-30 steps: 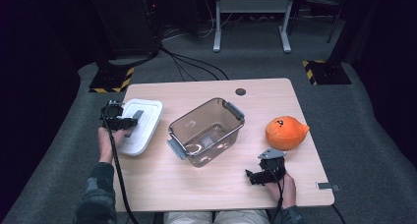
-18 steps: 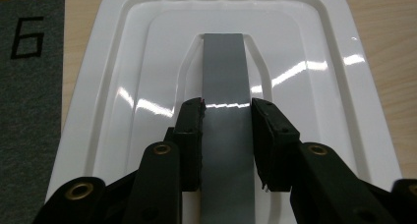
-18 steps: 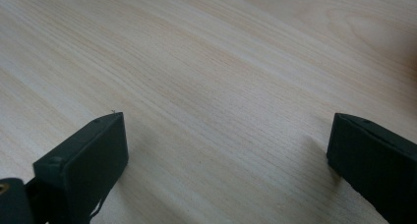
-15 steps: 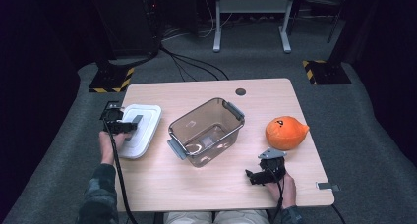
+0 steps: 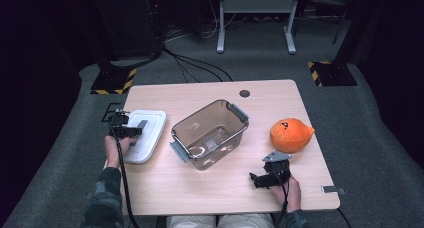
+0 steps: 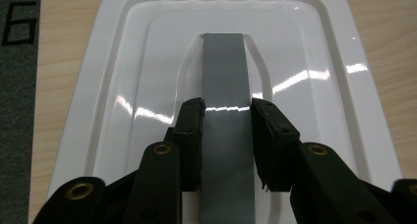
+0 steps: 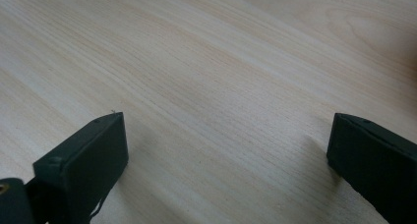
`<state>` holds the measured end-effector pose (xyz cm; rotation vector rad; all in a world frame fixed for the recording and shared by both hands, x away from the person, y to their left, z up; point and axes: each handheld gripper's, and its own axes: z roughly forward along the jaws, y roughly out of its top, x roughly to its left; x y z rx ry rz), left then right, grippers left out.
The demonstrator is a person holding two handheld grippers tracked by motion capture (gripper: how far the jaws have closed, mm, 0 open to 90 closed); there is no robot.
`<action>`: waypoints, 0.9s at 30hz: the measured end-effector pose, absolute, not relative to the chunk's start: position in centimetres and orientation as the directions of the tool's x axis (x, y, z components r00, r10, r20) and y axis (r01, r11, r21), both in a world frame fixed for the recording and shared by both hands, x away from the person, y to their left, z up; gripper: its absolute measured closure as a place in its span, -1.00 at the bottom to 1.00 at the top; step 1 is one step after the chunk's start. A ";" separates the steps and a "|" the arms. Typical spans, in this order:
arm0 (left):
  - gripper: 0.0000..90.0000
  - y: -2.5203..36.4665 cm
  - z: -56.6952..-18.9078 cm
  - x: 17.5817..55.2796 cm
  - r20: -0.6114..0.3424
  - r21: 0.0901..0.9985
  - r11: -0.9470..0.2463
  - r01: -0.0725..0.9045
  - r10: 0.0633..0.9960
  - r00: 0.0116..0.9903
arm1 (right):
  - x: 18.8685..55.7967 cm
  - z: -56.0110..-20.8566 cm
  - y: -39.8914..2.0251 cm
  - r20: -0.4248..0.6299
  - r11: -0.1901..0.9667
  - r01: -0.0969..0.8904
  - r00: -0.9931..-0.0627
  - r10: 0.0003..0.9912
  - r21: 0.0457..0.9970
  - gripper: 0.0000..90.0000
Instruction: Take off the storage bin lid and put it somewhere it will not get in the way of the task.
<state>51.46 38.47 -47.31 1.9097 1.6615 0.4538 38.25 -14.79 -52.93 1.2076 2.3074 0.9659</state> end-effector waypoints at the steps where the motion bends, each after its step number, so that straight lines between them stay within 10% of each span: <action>1: 0.48 38.5 -47.4 51.5 -0.100 0.606 -0.081 0.791 0.979 0.176 | 38.3 -52.9 -14.8 -0.003 0.401 0.575 -0.569 0.822 0.714 -0.97; 27: 0.47 37.5 -49.4 52.1 -0.045 0.588 -0.104 0.802 0.986 0.161 | 38.3 -52.9 -14.8 -0.005 0.402 0.573 -0.570 0.821 0.714 -0.97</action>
